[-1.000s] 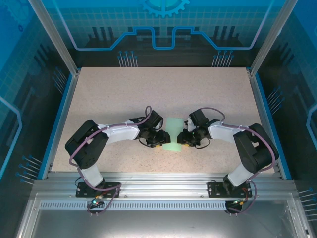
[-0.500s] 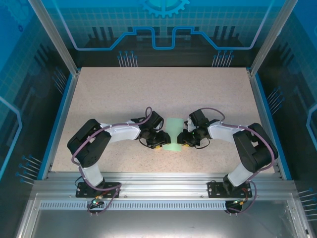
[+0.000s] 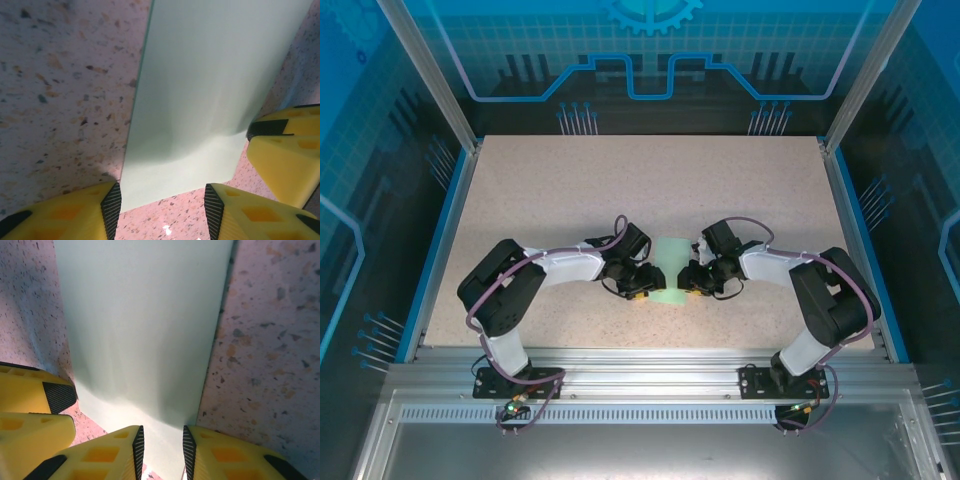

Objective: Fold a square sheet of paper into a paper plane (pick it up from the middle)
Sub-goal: Fold the triangle a second time at the center of the table.

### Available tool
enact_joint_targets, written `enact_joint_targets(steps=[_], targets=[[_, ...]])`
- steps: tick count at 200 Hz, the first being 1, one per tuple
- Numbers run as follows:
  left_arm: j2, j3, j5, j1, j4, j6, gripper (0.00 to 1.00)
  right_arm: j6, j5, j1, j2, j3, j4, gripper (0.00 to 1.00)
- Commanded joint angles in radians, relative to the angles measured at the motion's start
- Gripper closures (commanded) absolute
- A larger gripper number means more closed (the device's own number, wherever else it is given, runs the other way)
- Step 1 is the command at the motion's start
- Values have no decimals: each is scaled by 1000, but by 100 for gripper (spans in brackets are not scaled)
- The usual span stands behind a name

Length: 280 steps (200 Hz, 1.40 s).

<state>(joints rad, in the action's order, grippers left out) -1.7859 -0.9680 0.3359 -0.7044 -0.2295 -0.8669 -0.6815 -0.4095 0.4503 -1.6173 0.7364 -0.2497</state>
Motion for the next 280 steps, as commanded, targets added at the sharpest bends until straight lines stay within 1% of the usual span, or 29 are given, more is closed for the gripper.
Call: enact_joint_targets(steps=[1, 24, 94, 119, 172, 216, 252, 280], targets=[[-35, -20, 72, -17, 40, -22, 49, -8, -21, -18, -21, -12, 10, 71], [-35, -14, 84, -17, 71, -37, 49, -7, -22, -18, -10, -14, 6, 70], [11, -5, 40, -16, 55, -34, 48, 5, -12, -28, 13, 1, -31, 68], [34, -1, 26, -15, 64, -38, 48, 8, -12, -28, 13, 8, -41, 69], [52, 20, 32, -15, 120, -61, 49, 16, -8, -30, 19, 20, -59, 70], [68, 15, -23, -15, 76, -63, 49, 17, 7, -29, 31, 22, -66, 69], [98, 37, -80, -15, 65, -75, 48, 20, 14, -16, 31, 26, -81, 66], [98, 34, -77, -16, 68, -75, 48, 19, 30, -8, 49, 15, -95, 66]])
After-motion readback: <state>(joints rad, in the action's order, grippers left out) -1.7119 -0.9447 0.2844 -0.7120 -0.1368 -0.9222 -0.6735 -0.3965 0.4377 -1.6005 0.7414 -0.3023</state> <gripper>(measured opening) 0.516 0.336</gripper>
